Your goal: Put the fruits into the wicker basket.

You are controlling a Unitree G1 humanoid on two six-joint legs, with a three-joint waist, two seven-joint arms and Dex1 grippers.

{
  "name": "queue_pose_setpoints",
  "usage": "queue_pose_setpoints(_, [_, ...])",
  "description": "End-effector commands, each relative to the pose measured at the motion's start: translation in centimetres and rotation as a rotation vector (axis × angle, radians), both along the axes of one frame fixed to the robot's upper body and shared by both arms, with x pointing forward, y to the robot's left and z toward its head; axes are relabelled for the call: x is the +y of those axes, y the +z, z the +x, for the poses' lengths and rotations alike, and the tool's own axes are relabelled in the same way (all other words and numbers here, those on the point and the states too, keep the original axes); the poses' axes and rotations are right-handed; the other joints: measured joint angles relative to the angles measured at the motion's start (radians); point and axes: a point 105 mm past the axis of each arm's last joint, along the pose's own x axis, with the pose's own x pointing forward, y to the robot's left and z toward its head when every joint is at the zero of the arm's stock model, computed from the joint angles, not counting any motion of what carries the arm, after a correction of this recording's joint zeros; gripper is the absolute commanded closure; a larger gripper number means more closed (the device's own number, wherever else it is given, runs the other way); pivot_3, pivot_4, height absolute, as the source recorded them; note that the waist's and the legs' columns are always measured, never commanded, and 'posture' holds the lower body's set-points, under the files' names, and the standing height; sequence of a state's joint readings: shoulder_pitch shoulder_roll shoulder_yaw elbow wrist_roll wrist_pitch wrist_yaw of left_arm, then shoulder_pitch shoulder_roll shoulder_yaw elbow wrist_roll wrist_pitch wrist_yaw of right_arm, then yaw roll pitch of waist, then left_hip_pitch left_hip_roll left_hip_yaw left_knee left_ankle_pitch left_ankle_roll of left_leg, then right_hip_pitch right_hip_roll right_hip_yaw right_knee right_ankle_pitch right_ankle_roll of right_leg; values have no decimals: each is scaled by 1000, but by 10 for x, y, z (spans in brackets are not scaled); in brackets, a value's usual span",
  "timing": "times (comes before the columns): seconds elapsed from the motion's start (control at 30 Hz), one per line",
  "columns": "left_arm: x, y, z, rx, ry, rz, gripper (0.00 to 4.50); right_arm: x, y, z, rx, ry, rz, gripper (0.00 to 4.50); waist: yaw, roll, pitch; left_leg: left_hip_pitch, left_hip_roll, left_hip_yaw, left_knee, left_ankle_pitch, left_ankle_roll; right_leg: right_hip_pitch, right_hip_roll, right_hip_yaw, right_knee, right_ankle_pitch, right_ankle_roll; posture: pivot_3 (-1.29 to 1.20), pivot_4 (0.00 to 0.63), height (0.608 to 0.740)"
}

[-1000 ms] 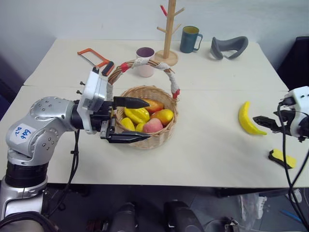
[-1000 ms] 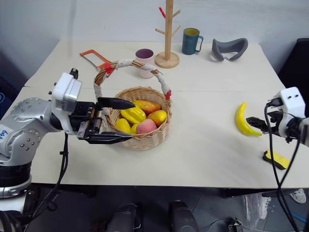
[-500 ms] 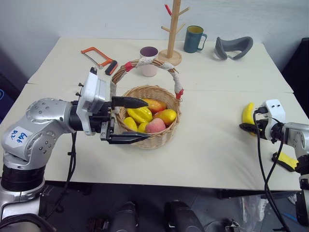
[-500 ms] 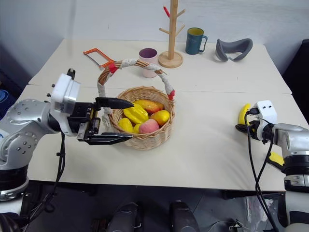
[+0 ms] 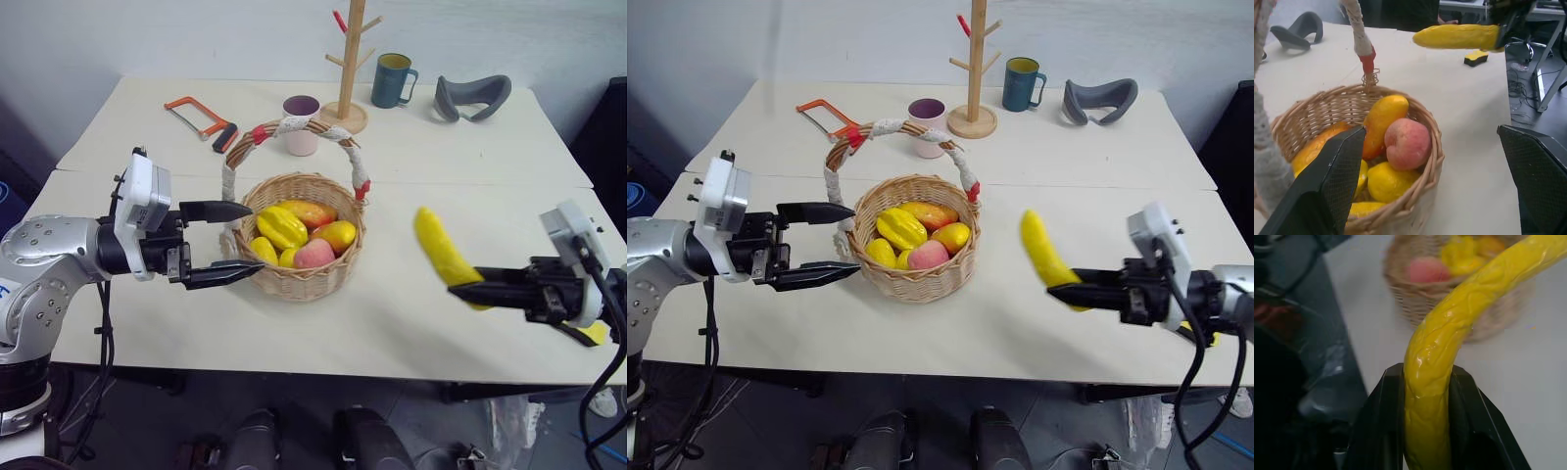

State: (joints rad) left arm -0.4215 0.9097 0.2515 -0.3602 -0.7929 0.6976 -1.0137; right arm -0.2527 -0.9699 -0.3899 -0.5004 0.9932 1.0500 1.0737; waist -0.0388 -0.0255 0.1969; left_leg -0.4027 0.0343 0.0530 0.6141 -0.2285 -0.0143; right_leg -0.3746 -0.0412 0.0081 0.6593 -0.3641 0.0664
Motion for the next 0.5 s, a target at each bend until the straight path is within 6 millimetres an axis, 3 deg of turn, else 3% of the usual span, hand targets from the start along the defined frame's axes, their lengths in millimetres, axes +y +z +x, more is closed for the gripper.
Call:
queue_pose_setpoints(0.03, [4,12,0,-55,6,4,0,49,10,7,-69,90,51,3801,-6,-1,0,-1,0,0,0,0,0,0,0,0,0,0,0,0,150,740])
queue_pose_setpoints(0.23, [0,14,6,-74,-10,8,0,119,20,45,-69,74,130,3801,-8,-1,0,-4,0,-1,-1,0,-2,-4,-1,-1,0,0,-2,0,150,740])
queue_pose_setpoints(0.37, [-5,16,6,-76,-18,-1,0,138,22,83,-71,-78,122,3801,-2,-1,0,-6,-1,-1,-1,0,-1,-6,-3,-1,0,0,-2,0,150,740])
queue_pose_setpoints(0.47, [-5,16,7,-77,-17,-7,0,146,24,92,-73,-95,122,3801,3,-1,0,-9,-3,-1,0,-1,0,-9,-4,-1,0,0,-2,0,150,740])
queue_pose_setpoints(0.5, [-6,16,7,-78,-14,-10,0,149,25,88,-72,-59,125,3241,5,-1,0,-9,-3,-1,0,-1,1,-9,-4,-1,1,0,-2,0,150,740])
